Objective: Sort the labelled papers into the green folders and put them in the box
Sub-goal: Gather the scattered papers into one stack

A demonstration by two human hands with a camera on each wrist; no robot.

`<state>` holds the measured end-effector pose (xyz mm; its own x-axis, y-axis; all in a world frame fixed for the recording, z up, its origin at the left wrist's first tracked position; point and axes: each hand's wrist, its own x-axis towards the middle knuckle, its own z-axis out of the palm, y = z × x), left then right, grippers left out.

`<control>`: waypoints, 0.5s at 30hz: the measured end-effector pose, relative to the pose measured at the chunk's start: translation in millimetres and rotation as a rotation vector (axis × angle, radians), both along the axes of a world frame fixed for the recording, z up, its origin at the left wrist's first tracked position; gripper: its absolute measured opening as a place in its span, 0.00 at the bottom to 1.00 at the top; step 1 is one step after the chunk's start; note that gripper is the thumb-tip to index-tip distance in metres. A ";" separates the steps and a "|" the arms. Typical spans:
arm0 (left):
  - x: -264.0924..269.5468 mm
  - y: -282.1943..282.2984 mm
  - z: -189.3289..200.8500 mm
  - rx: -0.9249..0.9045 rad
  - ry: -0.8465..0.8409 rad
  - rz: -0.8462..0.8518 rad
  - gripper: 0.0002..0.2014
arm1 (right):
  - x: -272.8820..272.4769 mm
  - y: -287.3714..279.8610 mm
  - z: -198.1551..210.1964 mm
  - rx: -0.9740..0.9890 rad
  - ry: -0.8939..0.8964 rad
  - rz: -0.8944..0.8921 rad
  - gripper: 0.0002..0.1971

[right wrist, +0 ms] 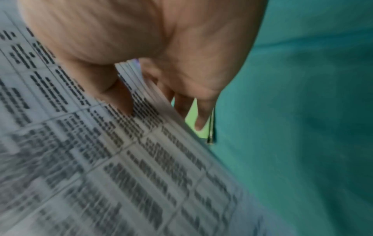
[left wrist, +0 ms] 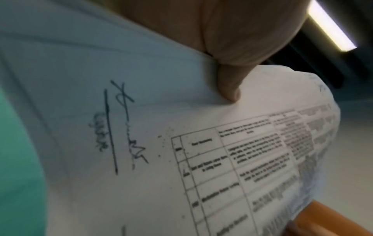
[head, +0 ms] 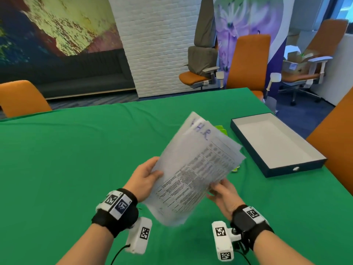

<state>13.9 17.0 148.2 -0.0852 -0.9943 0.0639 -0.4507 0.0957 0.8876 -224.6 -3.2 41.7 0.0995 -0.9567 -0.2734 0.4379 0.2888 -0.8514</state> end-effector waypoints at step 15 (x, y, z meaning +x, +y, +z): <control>-75.4 23.9 -82.1 -0.031 0.167 0.265 0.33 | -21.7 41.2 16.8 -0.263 0.670 -0.227 0.25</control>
<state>-61.5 40.9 66.1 0.1906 -0.9779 0.0859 -0.3113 0.0228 0.9500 -246.3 37.9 58.5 -0.2148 -0.9761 0.0337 -0.1731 0.0041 -0.9849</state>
